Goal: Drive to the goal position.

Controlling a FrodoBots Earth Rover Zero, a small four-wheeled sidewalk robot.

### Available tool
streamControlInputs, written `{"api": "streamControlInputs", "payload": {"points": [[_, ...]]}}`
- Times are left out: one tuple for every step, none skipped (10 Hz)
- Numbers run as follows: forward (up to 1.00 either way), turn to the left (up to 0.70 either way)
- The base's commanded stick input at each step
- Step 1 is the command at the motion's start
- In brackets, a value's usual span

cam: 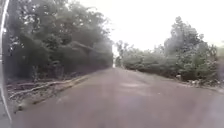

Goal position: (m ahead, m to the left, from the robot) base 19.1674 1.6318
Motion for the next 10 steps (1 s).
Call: {"api": "streamControlInputs", "payload": {"points": [[0.70, 0.00], [0.70, 0.00], [0.70, 0.00], [0.70, 0.00], [0.70, 0.00], [0.70, 0.00], [0.70, 0.00], [0.70, 0.00], [0.70, 0.00], [0.70, 0.00]]}}
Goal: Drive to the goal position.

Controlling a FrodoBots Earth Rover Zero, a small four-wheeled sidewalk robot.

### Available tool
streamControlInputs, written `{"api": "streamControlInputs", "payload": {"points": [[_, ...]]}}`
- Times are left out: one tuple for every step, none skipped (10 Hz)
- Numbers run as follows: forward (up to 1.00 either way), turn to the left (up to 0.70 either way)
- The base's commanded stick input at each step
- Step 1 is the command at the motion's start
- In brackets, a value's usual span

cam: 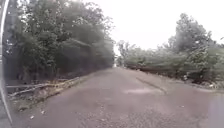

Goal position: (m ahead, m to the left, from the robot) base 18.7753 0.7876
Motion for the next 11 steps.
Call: {"api": "streamControlInputs", "payload": {"points": [[0.70, 0.00], [0.70, 0.00], [0.70, 0.00], [0.70, 0.00], [0.70, 0.00], [0.70, 0.00], [0.70, 0.00], [0.70, 0.00], [0.70, 0.00], [0.70, 0.00], [0.70, 0.00]]}}
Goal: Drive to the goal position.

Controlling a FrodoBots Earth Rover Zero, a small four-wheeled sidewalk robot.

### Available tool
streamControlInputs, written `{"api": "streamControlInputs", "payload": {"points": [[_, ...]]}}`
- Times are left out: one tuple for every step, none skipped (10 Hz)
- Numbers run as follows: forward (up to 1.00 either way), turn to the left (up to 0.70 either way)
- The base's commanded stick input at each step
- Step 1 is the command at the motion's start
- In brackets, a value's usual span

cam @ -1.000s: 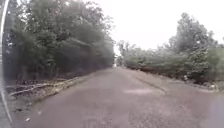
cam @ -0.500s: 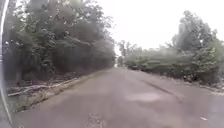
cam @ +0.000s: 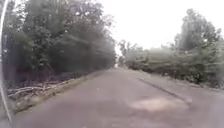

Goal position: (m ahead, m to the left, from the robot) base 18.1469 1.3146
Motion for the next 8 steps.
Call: {"api": "streamControlInputs", "payload": {"points": [[0.70, 0.00], [0.70, 0.00], [0.70, 0.00], [0.70, 0.00], [0.70, -0.02], [0.70, -0.17], [0.70, -0.31], [0.70, 0.00]]}}
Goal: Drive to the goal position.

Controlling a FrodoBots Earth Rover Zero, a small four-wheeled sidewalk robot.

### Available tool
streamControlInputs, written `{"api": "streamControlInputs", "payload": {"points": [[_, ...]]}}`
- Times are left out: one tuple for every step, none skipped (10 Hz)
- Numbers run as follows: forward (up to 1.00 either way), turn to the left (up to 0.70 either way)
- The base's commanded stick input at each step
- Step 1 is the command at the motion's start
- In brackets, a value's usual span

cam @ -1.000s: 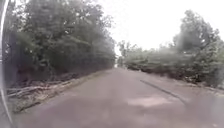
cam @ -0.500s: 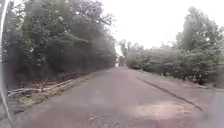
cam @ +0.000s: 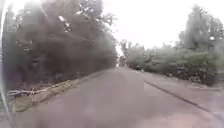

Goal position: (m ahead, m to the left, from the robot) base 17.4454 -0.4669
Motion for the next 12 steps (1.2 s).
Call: {"api": "streamControlInputs", "payload": {"points": [[0.70, 0.00], [0.70, 0.00], [0.70, 0.00], [0.70, 0.00], [0.70, 0.00], [0.70, 0.00], [0.70, 0.00], [0.70, 0.00], [0.70, 0.00], [0.70, 0.00], [0.70, 0.00], [0.70, 0.00]]}}
